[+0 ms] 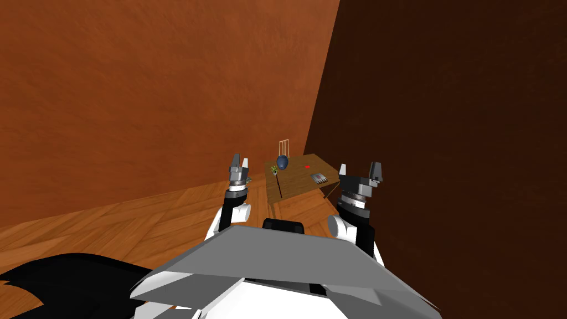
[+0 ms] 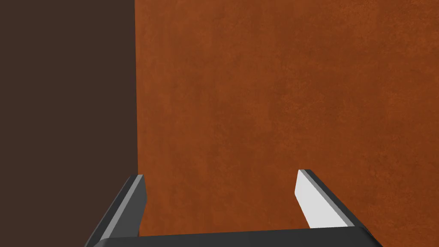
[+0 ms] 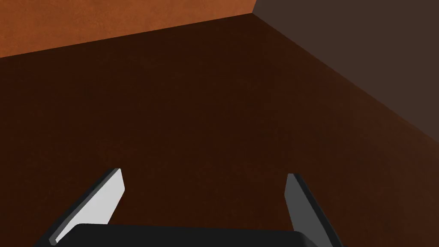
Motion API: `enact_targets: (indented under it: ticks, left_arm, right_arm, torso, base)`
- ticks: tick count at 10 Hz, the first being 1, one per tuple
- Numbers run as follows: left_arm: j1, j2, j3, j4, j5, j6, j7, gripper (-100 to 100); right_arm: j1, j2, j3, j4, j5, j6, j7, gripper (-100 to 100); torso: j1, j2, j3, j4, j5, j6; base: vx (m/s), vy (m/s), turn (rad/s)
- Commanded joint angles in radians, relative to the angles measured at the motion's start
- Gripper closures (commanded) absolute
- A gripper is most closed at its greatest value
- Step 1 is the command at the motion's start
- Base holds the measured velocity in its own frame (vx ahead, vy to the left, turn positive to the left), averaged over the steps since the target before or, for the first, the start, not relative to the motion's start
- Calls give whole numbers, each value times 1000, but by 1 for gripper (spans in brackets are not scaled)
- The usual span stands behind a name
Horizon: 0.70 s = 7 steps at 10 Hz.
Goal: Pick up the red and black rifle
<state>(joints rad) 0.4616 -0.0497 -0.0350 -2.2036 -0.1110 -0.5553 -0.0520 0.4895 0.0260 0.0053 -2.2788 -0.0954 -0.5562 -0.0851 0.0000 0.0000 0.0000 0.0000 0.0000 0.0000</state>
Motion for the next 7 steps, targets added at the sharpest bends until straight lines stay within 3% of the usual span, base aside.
enact_targets:
  ticks: [1, 6, 7]
  left_arm:
    - [-4, 40, -10, 4, 7, 5, 14, -100]
    - [-32, 193, -86, 42, 59, 49, 117, -100]
    - [-32, 205, -86, 42, 59, 49, 117, -100]
  right_arm:
    - [0, 0, 0, 0, 0, 0, 0, 0]
    - [0, 0, 0, 0, 0, 0, 0, 0]
    - [0, 0, 0, 0, 0, 0, 0, 0]
  torso:
    - [0, 0, 0, 0, 0, 0]
    - [-3, 7, 4, 2, -1, 0]
    - [-1, 8, 5, 2, 0, 0]
  base:
    - [-30, -7, -50]
    - [-98, -26, -126]
    - [-88, -12, -49]
